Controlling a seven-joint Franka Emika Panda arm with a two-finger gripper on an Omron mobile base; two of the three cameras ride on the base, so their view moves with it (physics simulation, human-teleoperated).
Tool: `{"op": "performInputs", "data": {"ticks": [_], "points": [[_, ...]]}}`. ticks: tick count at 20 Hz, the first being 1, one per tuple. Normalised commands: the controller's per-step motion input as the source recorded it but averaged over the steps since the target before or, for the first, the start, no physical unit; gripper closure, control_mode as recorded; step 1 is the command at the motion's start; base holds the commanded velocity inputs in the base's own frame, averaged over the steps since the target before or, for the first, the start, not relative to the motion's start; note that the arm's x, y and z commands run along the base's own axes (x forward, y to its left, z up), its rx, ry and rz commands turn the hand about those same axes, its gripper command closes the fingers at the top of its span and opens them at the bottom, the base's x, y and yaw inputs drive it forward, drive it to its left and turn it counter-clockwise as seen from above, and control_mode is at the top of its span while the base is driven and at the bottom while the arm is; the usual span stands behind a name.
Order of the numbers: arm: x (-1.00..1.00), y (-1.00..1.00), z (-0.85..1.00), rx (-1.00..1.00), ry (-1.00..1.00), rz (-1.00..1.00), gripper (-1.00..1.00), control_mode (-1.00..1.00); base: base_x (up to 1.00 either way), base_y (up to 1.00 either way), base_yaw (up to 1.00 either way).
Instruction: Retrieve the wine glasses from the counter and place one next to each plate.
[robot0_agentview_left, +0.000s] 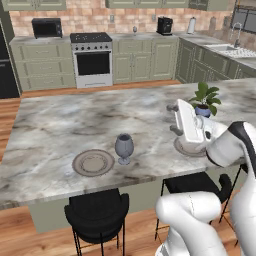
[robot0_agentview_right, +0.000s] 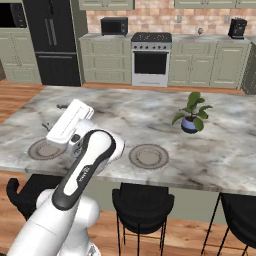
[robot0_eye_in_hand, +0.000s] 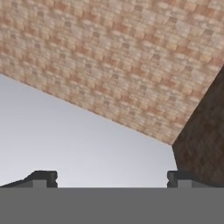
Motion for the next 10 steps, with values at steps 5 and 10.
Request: {"op": "performInputs", "data": {"ticks": [5, 10], "points": [[-0.58, 0.00, 0.00, -0.15, 0.07, 0.02, -1.00, -1.00, 0.00, 0.00, 0.00], [-0.32, 0.00, 0.12, -0.01, 0.01, 0.00, -1.00, -1.00, 0.00, 0.00, 0.00]]}}
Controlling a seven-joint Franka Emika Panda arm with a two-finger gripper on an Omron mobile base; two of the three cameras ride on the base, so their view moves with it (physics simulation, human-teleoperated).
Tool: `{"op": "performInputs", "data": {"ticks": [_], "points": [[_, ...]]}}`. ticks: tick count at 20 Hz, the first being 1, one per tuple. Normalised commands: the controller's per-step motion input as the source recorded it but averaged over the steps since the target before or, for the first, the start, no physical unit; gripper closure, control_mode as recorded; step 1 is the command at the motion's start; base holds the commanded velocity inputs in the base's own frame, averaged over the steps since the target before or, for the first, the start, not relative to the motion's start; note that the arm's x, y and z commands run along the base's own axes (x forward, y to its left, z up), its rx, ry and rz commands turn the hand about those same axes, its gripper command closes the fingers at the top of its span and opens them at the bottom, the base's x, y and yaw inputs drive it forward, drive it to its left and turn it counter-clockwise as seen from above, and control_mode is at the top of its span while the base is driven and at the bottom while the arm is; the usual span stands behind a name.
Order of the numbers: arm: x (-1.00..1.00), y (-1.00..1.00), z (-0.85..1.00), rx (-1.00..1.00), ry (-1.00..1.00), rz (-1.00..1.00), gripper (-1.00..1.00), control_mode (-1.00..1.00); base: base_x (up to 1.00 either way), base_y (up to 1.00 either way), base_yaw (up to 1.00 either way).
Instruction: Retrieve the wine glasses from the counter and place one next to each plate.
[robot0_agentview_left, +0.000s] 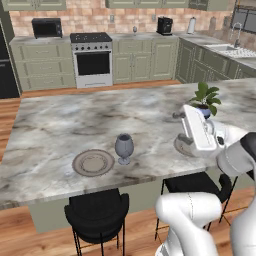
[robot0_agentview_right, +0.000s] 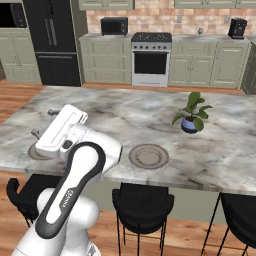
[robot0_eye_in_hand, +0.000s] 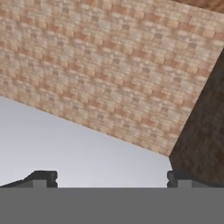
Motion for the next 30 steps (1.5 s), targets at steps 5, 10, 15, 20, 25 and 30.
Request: {"op": "performInputs", "data": {"ticks": [5, 10, 15, 20, 25, 30], "points": [[-0.20, 0.00, 0.03, 0.00, 0.10, 0.00, -1.00, -1.00, 0.00, 0.00, 0.00], [-0.31, 0.00, 0.03, 0.00, 0.00, -0.01, -1.00, -1.00, 0.00, 0.00, 0.00], [-0.37, 0.00, 0.06, 0.00, 0.00, 0.00, -1.00, 1.00, -0.17, 0.02, 0.00], [0.00, 0.00, 0.00, 0.00, 0.00, 0.00, -1.00, 1.00, -0.64, 0.58, 0.00], [0.00, 0.00, 0.00, 0.00, 0.00, 0.00, -1.00, 1.00, -0.30, 1.00, -0.01], [0.00, 0.00, 0.00, 0.00, 0.00, 0.00, -1.00, 1.00, -0.21, 1.00, -0.02]]}}
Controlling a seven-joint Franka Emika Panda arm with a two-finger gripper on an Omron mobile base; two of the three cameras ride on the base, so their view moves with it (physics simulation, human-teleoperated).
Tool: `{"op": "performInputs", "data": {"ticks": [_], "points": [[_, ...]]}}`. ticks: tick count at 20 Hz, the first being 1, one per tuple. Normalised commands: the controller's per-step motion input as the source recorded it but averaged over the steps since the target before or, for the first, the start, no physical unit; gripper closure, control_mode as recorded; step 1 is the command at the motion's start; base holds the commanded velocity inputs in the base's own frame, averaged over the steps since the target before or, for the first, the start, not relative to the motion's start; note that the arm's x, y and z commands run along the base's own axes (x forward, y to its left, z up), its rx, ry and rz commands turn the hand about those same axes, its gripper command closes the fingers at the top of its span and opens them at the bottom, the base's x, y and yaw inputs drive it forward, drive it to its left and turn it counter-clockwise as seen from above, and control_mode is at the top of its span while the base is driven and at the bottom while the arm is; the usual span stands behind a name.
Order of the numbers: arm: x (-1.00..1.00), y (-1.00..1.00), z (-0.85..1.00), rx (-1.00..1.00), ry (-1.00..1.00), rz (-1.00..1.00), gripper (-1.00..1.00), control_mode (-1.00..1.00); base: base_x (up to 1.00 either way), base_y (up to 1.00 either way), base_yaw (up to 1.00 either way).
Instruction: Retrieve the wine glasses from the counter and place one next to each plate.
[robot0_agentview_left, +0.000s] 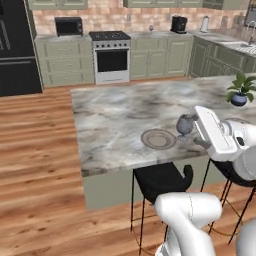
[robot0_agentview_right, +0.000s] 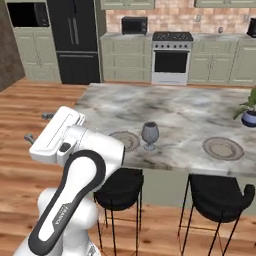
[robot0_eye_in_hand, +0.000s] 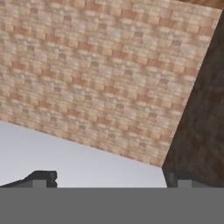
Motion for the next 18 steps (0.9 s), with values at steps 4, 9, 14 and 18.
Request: {"op": "performInputs", "data": {"ticks": [4, 9, 14, 18], "points": [[0.00, 0.00, 0.00, 0.00, 0.00, 0.00, -1.00, 1.00, -0.04, 1.00, -0.05], [0.00, 0.00, 0.00, 0.00, 0.00, 0.00, -1.00, 1.00, 0.01, 1.00, -0.06], [0.00, 0.00, 0.00, 0.00, 0.00, 0.00, -1.00, 1.00, 0.43, 1.00, -0.09], [0.00, 0.00, 0.00, 0.00, 0.00, 0.00, -1.00, 1.00, 0.98, 1.00, -0.16]]}}
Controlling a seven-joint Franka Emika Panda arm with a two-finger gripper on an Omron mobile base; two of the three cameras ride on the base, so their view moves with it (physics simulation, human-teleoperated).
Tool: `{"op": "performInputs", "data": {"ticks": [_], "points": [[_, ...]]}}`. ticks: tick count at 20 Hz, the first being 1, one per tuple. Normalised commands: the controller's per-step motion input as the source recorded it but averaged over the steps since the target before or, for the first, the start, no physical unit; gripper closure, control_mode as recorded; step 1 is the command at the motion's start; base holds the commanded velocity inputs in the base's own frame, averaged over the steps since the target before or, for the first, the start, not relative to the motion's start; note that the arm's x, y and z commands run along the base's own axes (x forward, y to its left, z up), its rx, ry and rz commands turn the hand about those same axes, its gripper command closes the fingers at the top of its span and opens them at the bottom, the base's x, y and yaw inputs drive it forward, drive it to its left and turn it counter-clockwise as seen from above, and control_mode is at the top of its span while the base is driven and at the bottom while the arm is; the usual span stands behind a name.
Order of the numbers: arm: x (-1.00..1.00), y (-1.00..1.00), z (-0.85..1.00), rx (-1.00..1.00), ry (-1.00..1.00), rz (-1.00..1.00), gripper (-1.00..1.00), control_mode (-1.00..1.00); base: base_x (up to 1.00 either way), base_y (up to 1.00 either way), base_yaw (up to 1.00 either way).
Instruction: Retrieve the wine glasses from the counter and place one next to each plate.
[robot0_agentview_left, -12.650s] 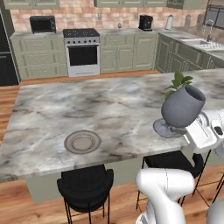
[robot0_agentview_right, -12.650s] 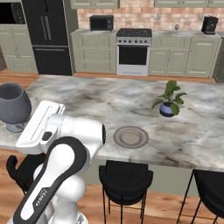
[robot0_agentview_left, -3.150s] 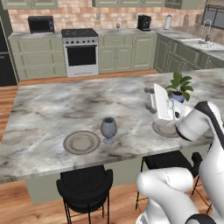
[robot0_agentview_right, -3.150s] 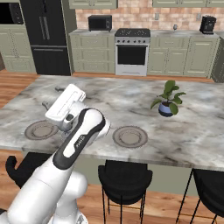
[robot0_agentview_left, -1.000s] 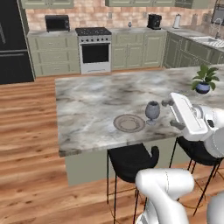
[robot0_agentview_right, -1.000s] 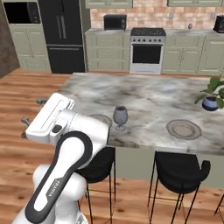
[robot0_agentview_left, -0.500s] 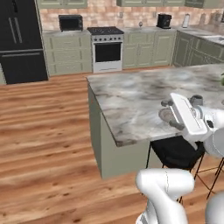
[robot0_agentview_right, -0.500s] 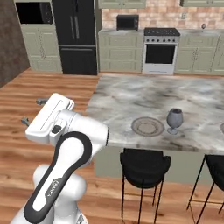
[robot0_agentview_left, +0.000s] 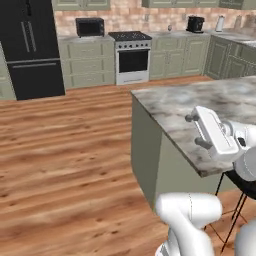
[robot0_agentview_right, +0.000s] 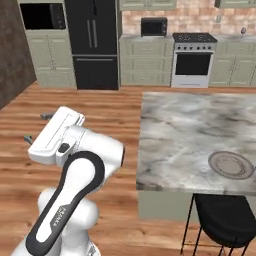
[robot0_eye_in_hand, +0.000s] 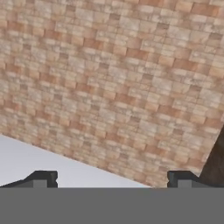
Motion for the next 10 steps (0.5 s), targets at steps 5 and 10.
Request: {"op": "performInputs", "data": {"ticks": [5, 10], "points": [[0.00, 0.00, 0.00, 0.00, 0.00, 0.00, -1.00, 1.00, 1.00, 1.00, -0.19], [0.00, 0.00, 0.00, 0.00, 0.00, 0.00, -1.00, 1.00, 1.00, 1.00, -0.22]]}}
